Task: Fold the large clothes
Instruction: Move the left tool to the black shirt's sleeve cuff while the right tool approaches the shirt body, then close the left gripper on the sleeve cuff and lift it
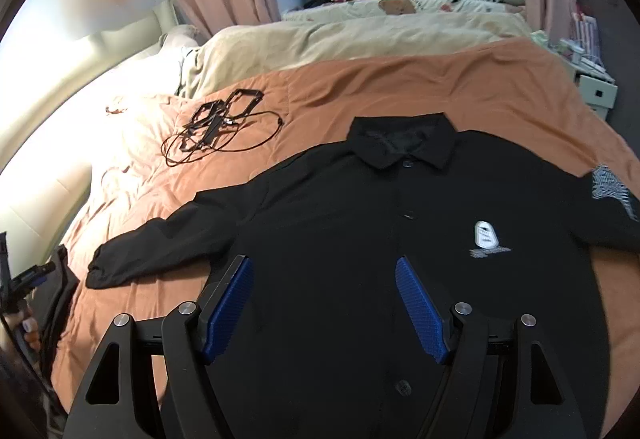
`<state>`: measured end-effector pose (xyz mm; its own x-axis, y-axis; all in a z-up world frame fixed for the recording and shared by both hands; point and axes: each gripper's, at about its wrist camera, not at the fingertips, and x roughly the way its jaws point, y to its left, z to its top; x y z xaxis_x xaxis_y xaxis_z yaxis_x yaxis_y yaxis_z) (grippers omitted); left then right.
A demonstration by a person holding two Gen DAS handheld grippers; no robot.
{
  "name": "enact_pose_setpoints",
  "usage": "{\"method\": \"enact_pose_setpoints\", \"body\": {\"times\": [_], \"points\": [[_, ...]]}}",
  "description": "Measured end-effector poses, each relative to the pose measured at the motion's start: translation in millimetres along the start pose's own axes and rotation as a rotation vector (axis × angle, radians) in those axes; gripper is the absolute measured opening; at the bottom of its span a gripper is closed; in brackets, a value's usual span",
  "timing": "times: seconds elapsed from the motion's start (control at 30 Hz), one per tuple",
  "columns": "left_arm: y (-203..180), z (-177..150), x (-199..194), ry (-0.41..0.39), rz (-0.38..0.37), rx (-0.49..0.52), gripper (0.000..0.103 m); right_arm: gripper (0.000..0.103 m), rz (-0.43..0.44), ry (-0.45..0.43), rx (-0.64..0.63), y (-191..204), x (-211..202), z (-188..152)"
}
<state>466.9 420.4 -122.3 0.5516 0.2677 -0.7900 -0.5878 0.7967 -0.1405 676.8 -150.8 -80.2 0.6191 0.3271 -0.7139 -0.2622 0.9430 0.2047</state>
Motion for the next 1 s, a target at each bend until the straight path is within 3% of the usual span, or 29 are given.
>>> {"method": "enact_pose_setpoints", "body": {"times": [0.1, 0.27, 0.47, 0.57, 0.63, 0.7, 0.77, 0.87, 1.0], "points": [[-3, 6, 30, 0.026, 0.029, 0.013, 0.074, 0.067, 0.014, 0.026, -0.010, 9, 27, 5], [-2, 11, 75, 0.071, 0.074, 0.023, 0.074, 0.065, 0.041, 0.068, -0.012, 22, 67, 7], [-8, 4, 115, 0.147, 0.126, 0.055, 0.074, 0.048, 0.094, 0.152, 0.015, 38, 121, 4], [-12, -1, 121, 0.145, 0.098, 0.064, 0.052, 0.042, 0.097, 0.179, 0.051, 44, 142, 5], [-23, -1, 116, 0.132, 0.154, 0.118, 0.041, 0.033, 0.134, 0.205, 0.081, 49, 159, 7], [-28, 3, 108, 0.118, 0.168, 0.136, 0.012, 0.021, 0.169, 0.223, 0.113, 53, 171, 8], [-28, 11, 98, 0.113, 0.126, 0.125, 0.010, 0.015, 0.212, 0.228, 0.138, 57, 180, 9], [-35, 27, 69, 0.062, 0.109, 0.138, 0.010, 0.015, 0.260, 0.244, 0.192, 61, 196, 8], [-54, 48, 29, -0.001, 0.071, 0.154, 0.010, 0.013, 0.235, 0.296, 0.242, 60, 221, -3]]}}
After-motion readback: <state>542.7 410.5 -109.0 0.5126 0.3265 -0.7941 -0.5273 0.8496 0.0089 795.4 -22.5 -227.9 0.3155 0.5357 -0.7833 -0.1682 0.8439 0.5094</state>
